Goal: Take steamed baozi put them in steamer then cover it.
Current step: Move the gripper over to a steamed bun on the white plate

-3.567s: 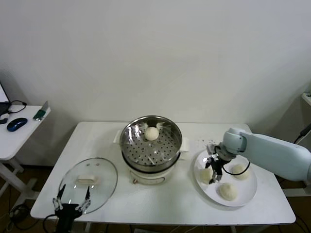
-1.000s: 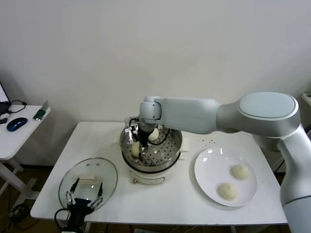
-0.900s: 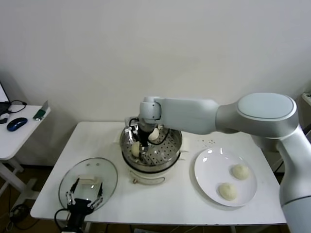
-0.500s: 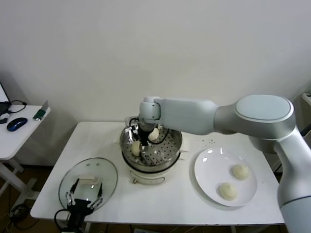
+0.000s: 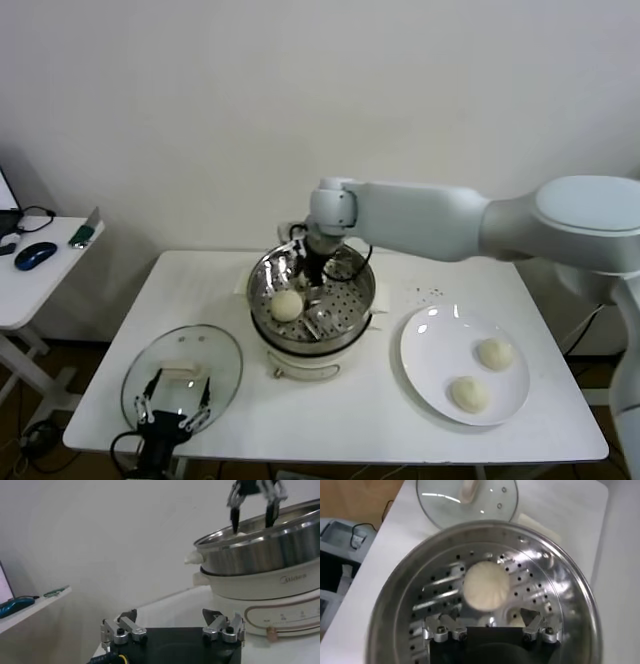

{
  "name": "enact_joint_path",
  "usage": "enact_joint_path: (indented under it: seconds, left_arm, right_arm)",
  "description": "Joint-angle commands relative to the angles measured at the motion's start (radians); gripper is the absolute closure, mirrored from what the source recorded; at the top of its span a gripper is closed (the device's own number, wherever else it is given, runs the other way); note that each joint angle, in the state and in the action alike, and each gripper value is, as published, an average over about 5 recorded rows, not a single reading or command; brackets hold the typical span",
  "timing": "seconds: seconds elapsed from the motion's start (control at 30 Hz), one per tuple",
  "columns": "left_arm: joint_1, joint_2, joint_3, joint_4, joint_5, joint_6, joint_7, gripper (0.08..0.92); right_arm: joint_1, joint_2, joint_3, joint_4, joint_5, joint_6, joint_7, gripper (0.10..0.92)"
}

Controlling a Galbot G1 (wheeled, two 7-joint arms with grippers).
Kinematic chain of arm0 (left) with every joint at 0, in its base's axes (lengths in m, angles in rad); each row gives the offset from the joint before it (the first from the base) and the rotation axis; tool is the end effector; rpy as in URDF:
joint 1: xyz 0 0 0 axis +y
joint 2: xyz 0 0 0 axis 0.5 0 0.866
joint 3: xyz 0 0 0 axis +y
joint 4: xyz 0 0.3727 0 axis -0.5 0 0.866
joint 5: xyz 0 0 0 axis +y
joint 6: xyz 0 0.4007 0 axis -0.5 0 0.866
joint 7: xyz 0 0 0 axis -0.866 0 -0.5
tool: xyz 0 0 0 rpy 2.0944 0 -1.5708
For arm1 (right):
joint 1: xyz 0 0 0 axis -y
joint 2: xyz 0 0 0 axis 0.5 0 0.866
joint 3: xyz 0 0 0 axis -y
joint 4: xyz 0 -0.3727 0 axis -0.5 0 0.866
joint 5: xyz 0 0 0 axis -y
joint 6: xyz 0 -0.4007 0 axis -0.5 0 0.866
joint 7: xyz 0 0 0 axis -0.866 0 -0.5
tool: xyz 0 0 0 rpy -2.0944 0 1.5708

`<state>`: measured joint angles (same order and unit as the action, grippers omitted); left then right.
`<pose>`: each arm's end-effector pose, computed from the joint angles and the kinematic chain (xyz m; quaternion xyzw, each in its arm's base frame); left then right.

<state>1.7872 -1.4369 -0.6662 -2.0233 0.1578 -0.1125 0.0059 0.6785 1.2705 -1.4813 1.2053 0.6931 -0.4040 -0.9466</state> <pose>0.1360 0.0771 -0.3800 -0.0022 -0.9814 -0.1726 0.0846 0.6104 0.1717 -0.0640 0.5898 -0.5166 0.5317 0.3203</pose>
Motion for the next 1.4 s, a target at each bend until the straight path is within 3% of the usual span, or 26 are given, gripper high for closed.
enact_joint_path:
  seconds: [0.03, 0.33, 0.6, 0.97, 1.4]
  left_arm:
    - [-0.015, -0.01, -0.006, -0.003, -0.002, 0.019, 0.006, 0.177]
    - [-0.028, -0.022, -0.016, -0.011, -0.01, 0.039, 0.01, 0.177]
    - [0.008, -0.038, -0.03, -0.023, -0.019, 0.032, 0.005, 0.177]
    - [0.012, -0.048, -0.033, -0.028, -0.009, 0.038, 0.0, 0.177]
    - [0.013, -0.046, -0.036, -0.01, 0.0, 0.037, 0.0, 0.177]
  right_arm:
    - [0.153, -0.309, -0.019, 0.18, 0.021, 0.073, -0.107, 0.203]
    - [0.036, -0.616, 0.014, 0.369, -0.138, 0.06, -0.073, 0.203]
    - [-0.277, -0.798, 0.178, 0.397, -0.374, 0.068, -0.096, 0.203]
    - [-0.591, -0.87, 0.374, 0.326, -0.583, 0.108, -0.139, 0.203]
    - [-0.67, -0.834, 0.416, 0.294, -0.608, 0.112, -0.13, 0.203]
